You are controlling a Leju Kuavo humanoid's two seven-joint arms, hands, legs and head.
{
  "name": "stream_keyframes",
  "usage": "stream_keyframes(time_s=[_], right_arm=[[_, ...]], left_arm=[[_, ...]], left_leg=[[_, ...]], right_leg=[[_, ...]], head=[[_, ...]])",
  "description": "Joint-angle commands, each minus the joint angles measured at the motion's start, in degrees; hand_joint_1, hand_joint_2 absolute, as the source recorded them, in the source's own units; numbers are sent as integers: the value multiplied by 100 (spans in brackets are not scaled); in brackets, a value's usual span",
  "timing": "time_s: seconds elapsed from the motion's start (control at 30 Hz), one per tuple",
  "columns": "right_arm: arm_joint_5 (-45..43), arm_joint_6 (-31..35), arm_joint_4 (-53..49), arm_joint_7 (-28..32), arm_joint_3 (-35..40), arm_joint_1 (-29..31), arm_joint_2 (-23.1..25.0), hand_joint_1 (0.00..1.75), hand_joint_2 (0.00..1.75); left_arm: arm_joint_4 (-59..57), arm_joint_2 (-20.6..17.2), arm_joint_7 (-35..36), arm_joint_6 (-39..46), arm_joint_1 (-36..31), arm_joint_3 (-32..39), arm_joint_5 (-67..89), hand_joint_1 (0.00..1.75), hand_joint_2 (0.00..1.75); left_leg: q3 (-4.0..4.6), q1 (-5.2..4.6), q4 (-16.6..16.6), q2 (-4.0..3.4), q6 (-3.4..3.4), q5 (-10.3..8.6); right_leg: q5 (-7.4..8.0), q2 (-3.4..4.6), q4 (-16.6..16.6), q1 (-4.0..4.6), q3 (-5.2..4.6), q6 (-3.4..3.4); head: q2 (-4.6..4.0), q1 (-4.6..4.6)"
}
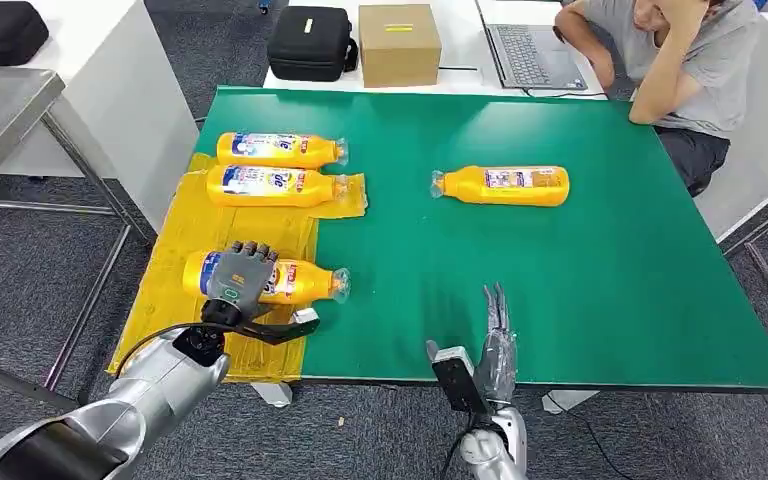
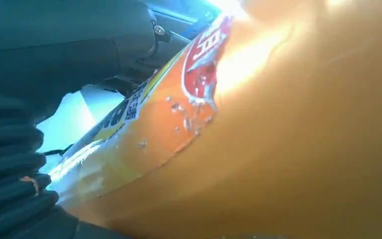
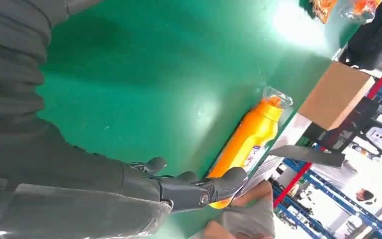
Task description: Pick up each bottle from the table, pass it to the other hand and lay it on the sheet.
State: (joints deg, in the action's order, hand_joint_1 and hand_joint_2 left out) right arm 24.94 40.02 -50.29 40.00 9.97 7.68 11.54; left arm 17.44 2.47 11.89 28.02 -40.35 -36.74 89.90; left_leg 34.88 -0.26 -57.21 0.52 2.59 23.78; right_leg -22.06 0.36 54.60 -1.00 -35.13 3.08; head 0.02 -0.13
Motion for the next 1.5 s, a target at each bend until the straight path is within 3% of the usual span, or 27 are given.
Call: stream_keyframes(time_s=[0.03, 0.5, 0.57, 0.63, 1.5], right_arm=[[-44, -2, 44, 0, 170, 93, -134, 0, 175], [-321, -2, -87, 0, 543, 206, -211, 0, 175], [-341, -2, -32, 0, 572, 228, -216, 0, 175], [-355, -2, -30, 0, 574, 211, -208, 0, 175], [-340, -2, -163, 0, 505, 133, -223, 0, 175]], left_arm=[[-449, -117, 10, -106, -99, -416, 10, 175, 175], [-439, -97, -30, -128, 7, -17, -229, 175, 175], [-405, -71, 13, -161, 24, 31, -235, 147, 175], [-373, -67, 92, -68, 40, -22, -134, 2, 175], [-87, 269, -241, 174, -55, 9, 10, 0, 175]], left_leg=[[-29, 6, -1, -17, -15, 15], [-33, 5, 1, -24, -19, 11], [-30, 3, 2, -21, -20, 7], [-27, 2, 3, -16, -18, 5], [-25, 3, -1, 3, -18, 3]], right_leg=[[-11, 11, 2, 7, 23, -14], [-8, 17, 9, 6, 22, -14], [-7, 15, 9, 4, 19, -12], [-6, 11, 9, 3, 17, -11], [-9, -8, 10, 4, 18, -12]], head=[[0, 0], [0, 0], [0, 0], [-2, 0], [0, 0]])
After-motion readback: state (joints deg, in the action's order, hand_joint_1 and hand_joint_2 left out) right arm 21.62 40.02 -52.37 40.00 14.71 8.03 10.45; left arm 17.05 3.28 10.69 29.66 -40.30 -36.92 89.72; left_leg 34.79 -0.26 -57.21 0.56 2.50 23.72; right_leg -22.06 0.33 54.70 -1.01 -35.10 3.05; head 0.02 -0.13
